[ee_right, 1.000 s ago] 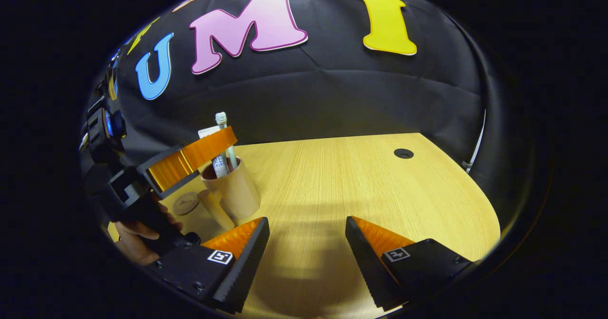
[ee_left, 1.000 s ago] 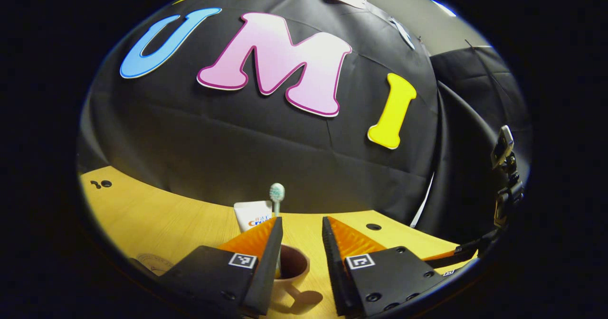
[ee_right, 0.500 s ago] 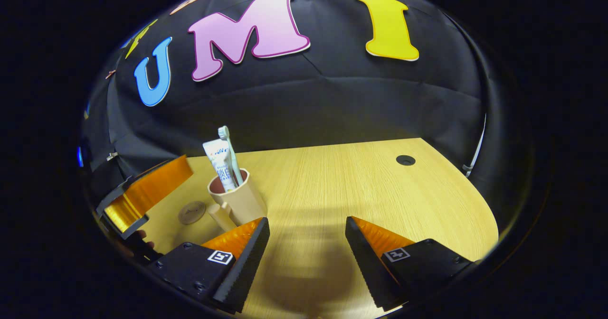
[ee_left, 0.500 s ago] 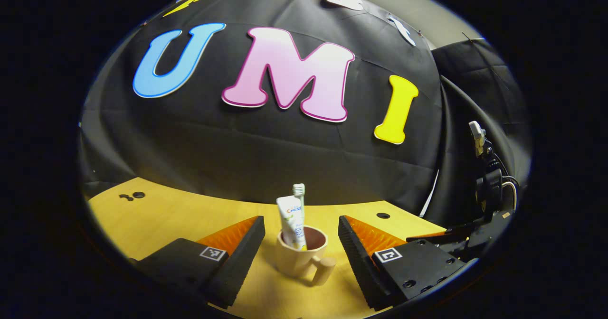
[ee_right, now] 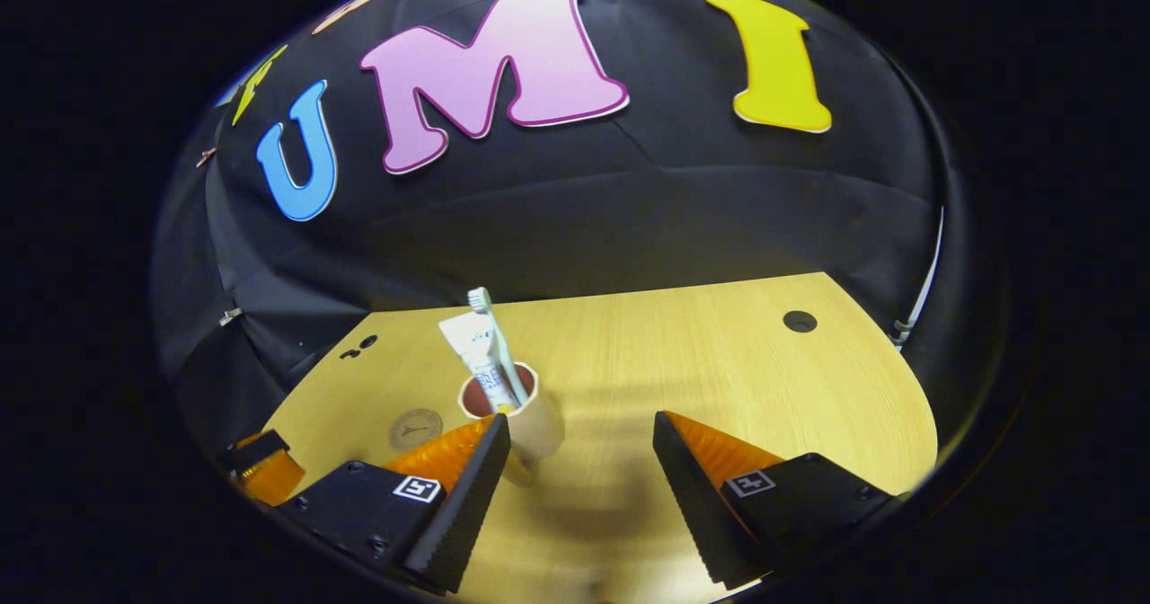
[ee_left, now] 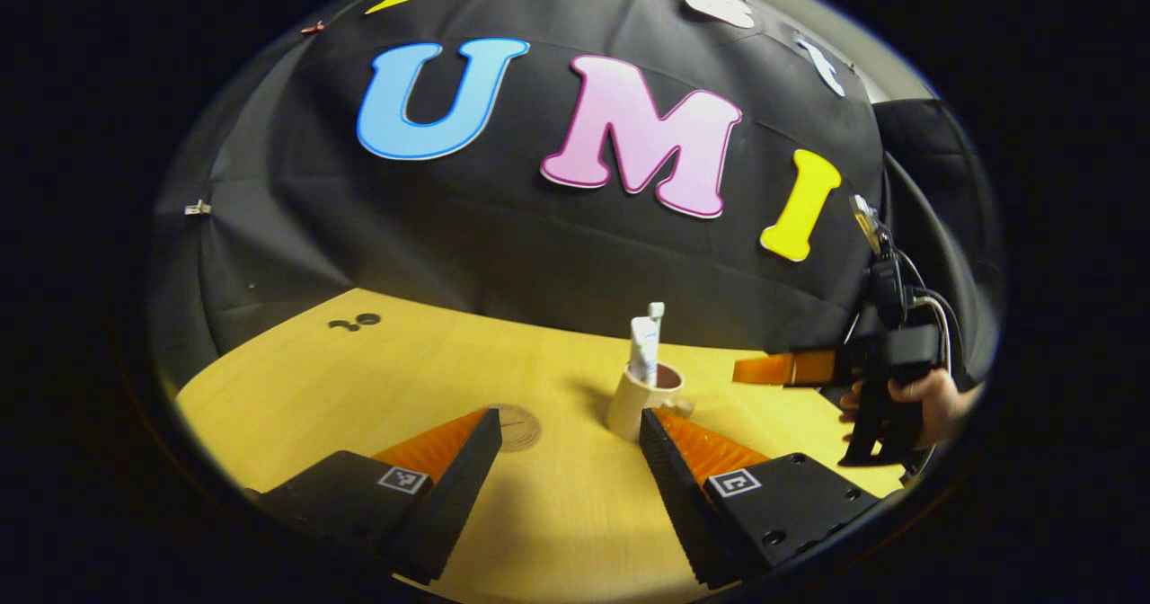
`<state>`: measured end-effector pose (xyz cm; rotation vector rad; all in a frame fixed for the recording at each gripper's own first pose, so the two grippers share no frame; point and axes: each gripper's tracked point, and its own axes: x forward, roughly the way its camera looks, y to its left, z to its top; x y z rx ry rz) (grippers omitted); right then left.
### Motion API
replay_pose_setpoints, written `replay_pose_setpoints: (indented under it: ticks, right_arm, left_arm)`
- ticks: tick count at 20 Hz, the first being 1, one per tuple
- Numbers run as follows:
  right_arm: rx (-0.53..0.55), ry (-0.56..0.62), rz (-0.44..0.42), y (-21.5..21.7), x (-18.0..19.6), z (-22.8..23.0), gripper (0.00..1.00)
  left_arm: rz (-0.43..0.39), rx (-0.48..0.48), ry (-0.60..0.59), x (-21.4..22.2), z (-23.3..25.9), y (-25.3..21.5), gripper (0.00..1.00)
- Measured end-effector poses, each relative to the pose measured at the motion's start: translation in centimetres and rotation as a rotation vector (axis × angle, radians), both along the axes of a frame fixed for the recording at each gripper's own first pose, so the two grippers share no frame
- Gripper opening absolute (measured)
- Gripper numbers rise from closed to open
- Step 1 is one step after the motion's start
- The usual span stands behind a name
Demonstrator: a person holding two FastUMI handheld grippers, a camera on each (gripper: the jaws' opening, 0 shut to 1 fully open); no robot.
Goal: Put the toothbrush and toothpaste on the desktop into the cup, then pick up the cup and place it on the coaster on the desktop.
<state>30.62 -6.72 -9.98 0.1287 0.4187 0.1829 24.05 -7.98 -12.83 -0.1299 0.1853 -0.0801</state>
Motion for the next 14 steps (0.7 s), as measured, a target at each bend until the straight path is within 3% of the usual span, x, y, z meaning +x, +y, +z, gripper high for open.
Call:
replay_pose_setpoints:
  ticks: [8, 14]
  right_arm:
    - [-0.063, 0.237, 0.101, 5.0, 1.4, -0.3, 0.98]
    - [-0.118, 0.468, 0.116, 6.2, 2.7, -4.4, 0.98]
  left_arm:
    - [0.124, 0.006, 0.037, -4.5, 1.7, 8.0, 0.98]
    - [0.193, -0.021, 0.105, -7.3, 0.6, 12.5, 0.98]
